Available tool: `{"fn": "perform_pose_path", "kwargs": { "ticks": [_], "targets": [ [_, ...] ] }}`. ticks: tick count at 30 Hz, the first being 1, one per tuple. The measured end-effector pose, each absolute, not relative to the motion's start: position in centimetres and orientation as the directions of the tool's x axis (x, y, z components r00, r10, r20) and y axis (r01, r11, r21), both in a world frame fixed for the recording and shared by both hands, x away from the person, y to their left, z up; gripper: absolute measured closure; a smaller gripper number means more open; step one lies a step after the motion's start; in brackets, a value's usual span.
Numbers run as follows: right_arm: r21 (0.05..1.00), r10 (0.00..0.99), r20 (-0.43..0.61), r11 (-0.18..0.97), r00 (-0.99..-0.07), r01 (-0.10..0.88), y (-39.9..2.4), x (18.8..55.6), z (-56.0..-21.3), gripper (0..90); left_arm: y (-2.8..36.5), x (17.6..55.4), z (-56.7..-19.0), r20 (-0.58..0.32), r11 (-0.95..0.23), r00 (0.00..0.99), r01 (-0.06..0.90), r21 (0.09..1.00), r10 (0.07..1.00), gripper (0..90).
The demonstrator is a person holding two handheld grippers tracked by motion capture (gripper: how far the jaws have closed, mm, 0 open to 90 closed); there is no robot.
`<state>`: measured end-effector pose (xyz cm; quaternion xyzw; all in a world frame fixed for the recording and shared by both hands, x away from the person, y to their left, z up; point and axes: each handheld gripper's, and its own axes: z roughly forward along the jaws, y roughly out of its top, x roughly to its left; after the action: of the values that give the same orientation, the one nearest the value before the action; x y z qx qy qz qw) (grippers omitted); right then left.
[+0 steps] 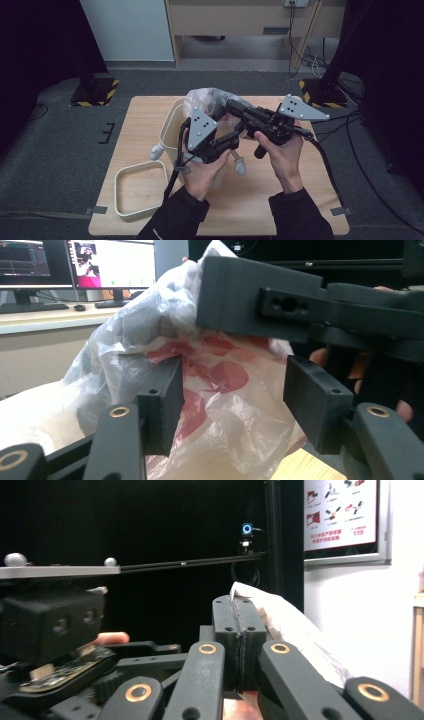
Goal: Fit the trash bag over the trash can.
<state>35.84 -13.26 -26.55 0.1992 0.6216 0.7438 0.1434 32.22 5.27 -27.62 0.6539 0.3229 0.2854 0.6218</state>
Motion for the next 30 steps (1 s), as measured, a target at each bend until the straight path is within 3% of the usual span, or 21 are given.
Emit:
{"fn": "perform_pose_path", "kwargs": {
  "ticks": [3,8,13,24,30],
  "targets": [
    [0.982,0.454,0.124,-0.182,-0.882,0.044,-13.1,35.9,-26.7,90.0,5.2,32.3,-27.7,-0.028,-0.019,0.624,0.068,0.997,0.781,48.2],
    [0.983,0.438,0.132,-0.177,-0.889,0.059,-12.8,35.9,-26.9,90.0,5.5,32.3,-27.5,-0.035,-0.013,0.624,0.072,0.997,0.780,71.8],
    [0.983,0.433,0.136,-0.174,-0.891,0.065,-12.6,35.9,-27.0,89.8,5.9,32.3,-27.4,-0.041,-0.015,0.632,0.083,0.996,0.774,86.7],
    [0.982,0.470,0.120,-0.187,-0.874,0.034,-14.1,35.9,-26.1,73.9,8.3,32.3,-27.0,-0.053,-0.022,0.627,0.112,0.993,0.777,90.0],
    [0.990,0.486,0.093,-0.136,-0.869,0.030,-14.6,35.9,-25.9,68.6,10.5,32.2,-26.7,-0.065,-0.012,0.622,0.119,0.993,0.780,90.0]
  ]
}}
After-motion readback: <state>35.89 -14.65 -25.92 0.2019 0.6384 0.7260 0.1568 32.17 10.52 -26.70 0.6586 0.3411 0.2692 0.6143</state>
